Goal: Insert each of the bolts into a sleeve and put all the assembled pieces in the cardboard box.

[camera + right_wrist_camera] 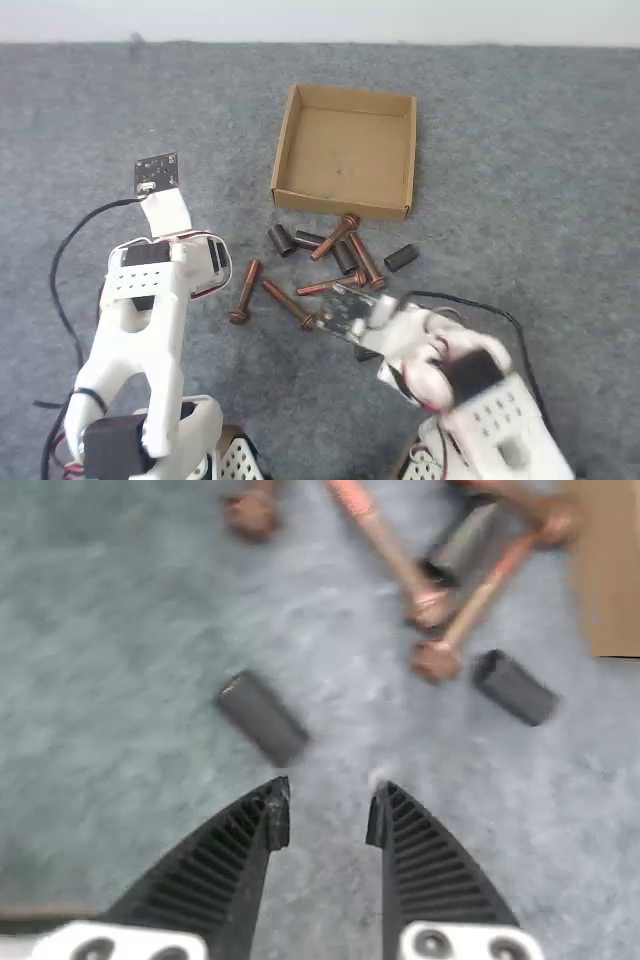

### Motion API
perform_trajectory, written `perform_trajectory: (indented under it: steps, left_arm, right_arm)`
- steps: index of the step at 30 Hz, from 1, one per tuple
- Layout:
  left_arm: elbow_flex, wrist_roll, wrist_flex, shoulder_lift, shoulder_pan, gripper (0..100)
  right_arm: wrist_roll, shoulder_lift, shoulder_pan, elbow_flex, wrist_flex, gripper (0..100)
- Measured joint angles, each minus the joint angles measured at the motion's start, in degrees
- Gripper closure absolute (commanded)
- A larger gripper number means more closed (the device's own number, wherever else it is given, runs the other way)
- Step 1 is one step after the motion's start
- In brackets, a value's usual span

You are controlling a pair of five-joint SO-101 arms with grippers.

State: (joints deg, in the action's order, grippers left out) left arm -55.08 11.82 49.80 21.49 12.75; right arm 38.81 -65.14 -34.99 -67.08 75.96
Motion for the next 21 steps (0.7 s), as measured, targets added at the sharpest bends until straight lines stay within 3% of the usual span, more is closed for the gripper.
perform_trajectory:
  steps: [7,13,21]
  left_arm:
    - [0.0,0.0,0.0,0.0,0.0,85]
    - [0.0,0.0,0.0,0.0,0.0,85]
    - [-0.09,0.0,-4.13,0.0,0.0,85]
  right_arm:
    - [6.95,19.96,-5.54,5.01,-0.88,87.0]
    - [8.35,24.26,-5.98,5.01,-4.75,76.1]
    - [10.73,29.19,-5.98,5.01,-10.11,79.0]
